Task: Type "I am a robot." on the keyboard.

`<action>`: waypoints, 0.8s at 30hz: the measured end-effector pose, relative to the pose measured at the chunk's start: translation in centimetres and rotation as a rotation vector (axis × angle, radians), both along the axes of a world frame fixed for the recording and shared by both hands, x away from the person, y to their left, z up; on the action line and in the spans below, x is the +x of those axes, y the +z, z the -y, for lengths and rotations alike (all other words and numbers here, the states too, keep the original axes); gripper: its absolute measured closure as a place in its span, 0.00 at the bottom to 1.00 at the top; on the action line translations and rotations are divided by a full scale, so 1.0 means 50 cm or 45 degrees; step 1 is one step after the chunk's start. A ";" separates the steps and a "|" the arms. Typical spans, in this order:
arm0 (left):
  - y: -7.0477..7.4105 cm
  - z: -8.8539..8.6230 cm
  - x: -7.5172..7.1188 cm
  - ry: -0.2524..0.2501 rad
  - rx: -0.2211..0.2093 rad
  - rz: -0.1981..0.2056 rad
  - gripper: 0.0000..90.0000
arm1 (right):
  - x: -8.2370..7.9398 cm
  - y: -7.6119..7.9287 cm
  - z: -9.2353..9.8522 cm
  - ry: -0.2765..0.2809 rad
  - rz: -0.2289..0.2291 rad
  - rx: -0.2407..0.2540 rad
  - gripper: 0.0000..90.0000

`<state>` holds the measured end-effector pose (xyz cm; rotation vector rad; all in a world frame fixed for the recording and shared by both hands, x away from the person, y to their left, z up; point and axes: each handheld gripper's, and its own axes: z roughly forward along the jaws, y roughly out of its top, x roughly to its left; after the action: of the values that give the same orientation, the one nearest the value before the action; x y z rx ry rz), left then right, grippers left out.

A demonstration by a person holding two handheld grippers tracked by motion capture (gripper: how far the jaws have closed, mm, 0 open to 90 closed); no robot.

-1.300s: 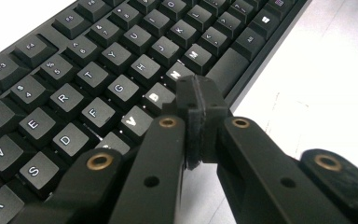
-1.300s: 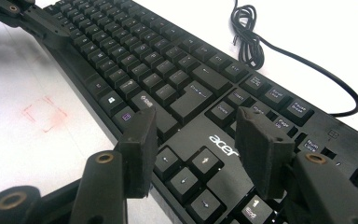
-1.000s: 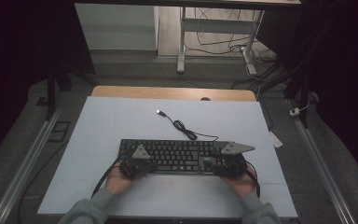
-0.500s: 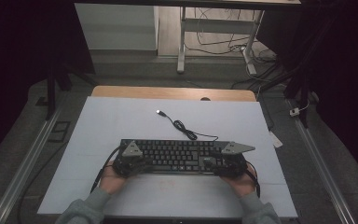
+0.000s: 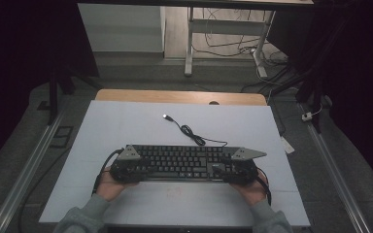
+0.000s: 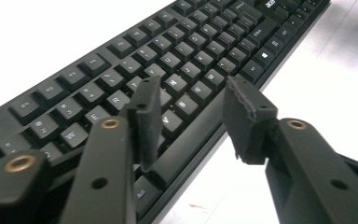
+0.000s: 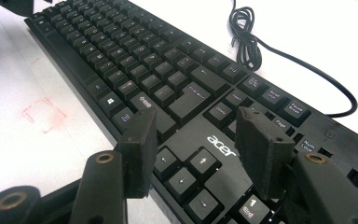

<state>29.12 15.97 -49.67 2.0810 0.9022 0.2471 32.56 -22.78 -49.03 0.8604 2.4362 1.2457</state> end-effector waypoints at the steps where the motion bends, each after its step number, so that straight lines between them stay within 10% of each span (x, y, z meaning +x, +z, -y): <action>1: 0.001 -0.004 0.000 0.005 -0.003 -0.004 0.59 | 0.000 0.000 0.000 -0.003 -0.002 0.004 0.55; 24: 0.010 -0.033 0.013 0.068 0.005 0.000 0.52 | 0.000 0.001 0.002 -0.004 -0.002 0.006 0.55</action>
<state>29.78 17.64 -49.18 2.0625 0.9584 0.2770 32.56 -22.88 -48.97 0.8666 2.4332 1.2508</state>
